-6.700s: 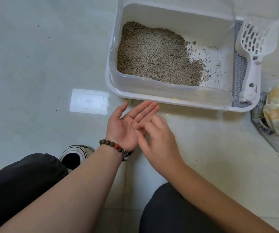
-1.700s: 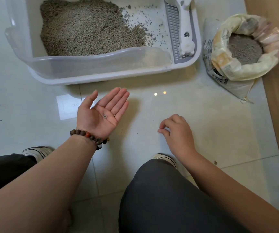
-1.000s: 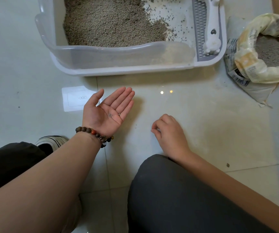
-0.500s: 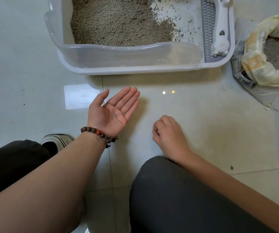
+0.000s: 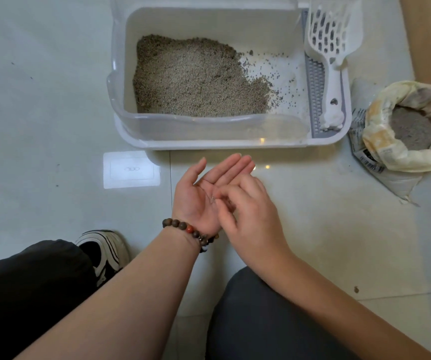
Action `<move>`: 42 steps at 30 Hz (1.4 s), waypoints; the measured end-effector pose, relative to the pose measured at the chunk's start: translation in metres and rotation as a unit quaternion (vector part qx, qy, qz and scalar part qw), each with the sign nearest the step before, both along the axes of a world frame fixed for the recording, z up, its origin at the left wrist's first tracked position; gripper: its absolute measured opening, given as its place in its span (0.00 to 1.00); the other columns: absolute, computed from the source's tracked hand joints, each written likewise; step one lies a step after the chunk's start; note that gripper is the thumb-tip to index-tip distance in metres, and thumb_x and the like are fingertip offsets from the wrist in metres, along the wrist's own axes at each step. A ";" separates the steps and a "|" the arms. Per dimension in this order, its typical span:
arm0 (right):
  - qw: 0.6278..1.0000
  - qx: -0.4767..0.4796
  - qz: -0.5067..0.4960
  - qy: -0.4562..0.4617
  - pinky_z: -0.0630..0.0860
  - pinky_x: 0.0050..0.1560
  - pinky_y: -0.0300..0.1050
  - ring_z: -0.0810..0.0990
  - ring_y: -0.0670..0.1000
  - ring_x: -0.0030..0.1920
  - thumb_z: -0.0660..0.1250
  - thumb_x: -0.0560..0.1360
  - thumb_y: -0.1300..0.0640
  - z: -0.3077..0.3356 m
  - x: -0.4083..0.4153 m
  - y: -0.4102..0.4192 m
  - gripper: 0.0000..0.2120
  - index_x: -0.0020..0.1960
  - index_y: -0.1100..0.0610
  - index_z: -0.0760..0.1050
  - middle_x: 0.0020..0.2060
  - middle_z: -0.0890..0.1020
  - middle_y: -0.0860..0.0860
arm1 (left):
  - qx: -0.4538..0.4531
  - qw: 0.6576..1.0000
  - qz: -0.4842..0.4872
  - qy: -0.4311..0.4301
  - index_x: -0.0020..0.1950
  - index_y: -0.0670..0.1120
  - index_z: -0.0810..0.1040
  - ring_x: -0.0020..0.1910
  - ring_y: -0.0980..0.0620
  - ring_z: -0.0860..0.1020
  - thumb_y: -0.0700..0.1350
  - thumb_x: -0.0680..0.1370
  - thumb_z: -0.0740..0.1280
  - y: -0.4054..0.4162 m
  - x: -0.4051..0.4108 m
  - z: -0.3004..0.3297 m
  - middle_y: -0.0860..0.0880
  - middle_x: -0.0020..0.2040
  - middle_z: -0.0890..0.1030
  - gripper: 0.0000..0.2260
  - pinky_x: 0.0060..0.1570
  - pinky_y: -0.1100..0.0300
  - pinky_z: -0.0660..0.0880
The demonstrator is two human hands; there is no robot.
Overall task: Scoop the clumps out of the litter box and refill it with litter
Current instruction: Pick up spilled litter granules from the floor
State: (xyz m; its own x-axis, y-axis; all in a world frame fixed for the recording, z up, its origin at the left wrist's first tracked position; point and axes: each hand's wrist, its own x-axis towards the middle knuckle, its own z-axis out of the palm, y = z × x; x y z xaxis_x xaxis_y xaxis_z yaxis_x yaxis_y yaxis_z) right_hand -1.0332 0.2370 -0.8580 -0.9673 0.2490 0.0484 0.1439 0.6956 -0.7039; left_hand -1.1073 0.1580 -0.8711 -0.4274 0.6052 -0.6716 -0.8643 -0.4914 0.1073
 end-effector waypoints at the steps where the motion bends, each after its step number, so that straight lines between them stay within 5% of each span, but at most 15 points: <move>1: 1.000 -0.018 -0.007 0.003 0.72 0.46 0.43 0.73 0.51 0.46 0.64 0.73 0.59 0.008 0.000 0.003 0.06 0.44 0.60 0.79 0.41 0.76 0.52 | 0.001 1.000 0.007 -0.002 0.54 0.33 0.81 0.56 0.42 0.81 0.50 0.74 0.59 0.000 -0.002 0.007 0.36 0.59 0.80 0.22 0.58 0.49 0.77; 4: 0.992 -0.090 -0.087 0.019 0.70 0.44 0.35 0.75 0.47 0.43 0.62 0.75 0.58 0.039 -0.007 0.013 0.07 0.44 0.58 0.78 0.42 0.76 0.50 | 0.005 1.000 0.024 0.003 0.53 0.34 0.81 0.56 0.42 0.81 0.50 0.75 0.59 0.001 -0.009 0.034 0.37 0.57 0.81 0.22 0.53 0.49 0.79; 7: 0.955 -0.189 -0.228 0.019 0.69 0.46 0.29 0.76 0.41 0.44 0.61 0.77 0.58 0.074 -0.022 0.023 0.05 0.50 0.55 0.75 0.44 0.77 0.48 | 0.020 0.998 0.048 0.022 0.55 0.34 0.81 0.58 0.42 0.80 0.50 0.75 0.60 0.002 -0.019 0.070 0.37 0.58 0.80 0.21 0.60 0.48 0.74; 10: 0.862 -0.392 -0.322 0.010 0.74 0.57 0.41 0.79 0.44 0.50 0.59 0.80 0.57 0.117 -0.046 0.030 0.07 0.54 0.56 0.75 0.47 0.80 0.49 | 0.037 0.994 0.088 0.045 0.56 0.34 0.80 0.59 0.42 0.79 0.49 0.77 0.59 0.003 -0.031 0.115 0.37 0.59 0.80 0.21 0.62 0.46 0.72; 13: 0.716 -0.616 -0.324 0.046 0.72 0.64 0.49 0.80 0.52 0.56 0.55 0.81 0.55 0.169 -0.072 0.028 0.14 0.58 0.62 0.74 0.53 0.80 0.57 | 0.050 0.988 0.133 0.068 0.59 0.34 0.79 0.59 0.42 0.79 0.49 0.78 0.57 0.005 -0.044 0.165 0.37 0.59 0.80 0.22 0.62 0.46 0.72; 16: 0.644 -0.705 -0.284 0.089 0.72 0.63 0.48 0.79 0.54 0.58 0.53 0.82 0.53 0.223 -0.095 0.015 0.17 0.59 0.64 0.73 0.56 0.80 0.60 | 0.048 0.979 0.180 0.082 0.61 0.33 0.76 0.58 0.41 0.79 0.50 0.79 0.56 0.006 -0.056 0.214 0.36 0.58 0.80 0.22 0.64 0.48 0.72; 26: 0.619 -0.722 -0.268 0.151 0.70 0.66 0.47 0.80 0.52 0.58 0.51 0.81 0.56 0.306 -0.171 -0.036 0.18 0.55 0.64 0.77 0.54 0.82 0.58 | 0.029 0.957 0.257 0.132 0.60 0.33 0.76 0.56 0.40 0.80 0.51 0.80 0.56 -0.011 -0.116 0.301 0.35 0.57 0.80 0.23 0.64 0.49 0.70; 33: 0.635 -0.725 -0.236 0.122 0.71 0.65 0.46 0.79 0.51 0.58 0.51 0.82 0.54 0.339 -0.243 -0.055 0.19 0.57 0.63 0.76 0.55 0.81 0.57 | 0.016 0.940 0.316 0.132 0.61 0.34 0.75 0.59 0.40 0.79 0.52 0.80 0.55 -0.032 -0.181 0.335 0.36 0.58 0.80 0.24 0.65 0.49 0.69; 42: 0.648 -0.743 -0.163 0.029 0.70 0.64 0.46 0.79 0.50 0.59 0.50 0.82 0.52 0.542 -0.278 -0.137 0.20 0.56 0.63 0.77 0.56 0.81 0.56 | -0.005 0.902 0.410 0.135 0.63 0.33 0.74 0.60 0.40 0.78 0.51 0.79 0.56 -0.116 -0.201 0.546 0.35 0.59 0.79 0.24 0.67 0.49 0.68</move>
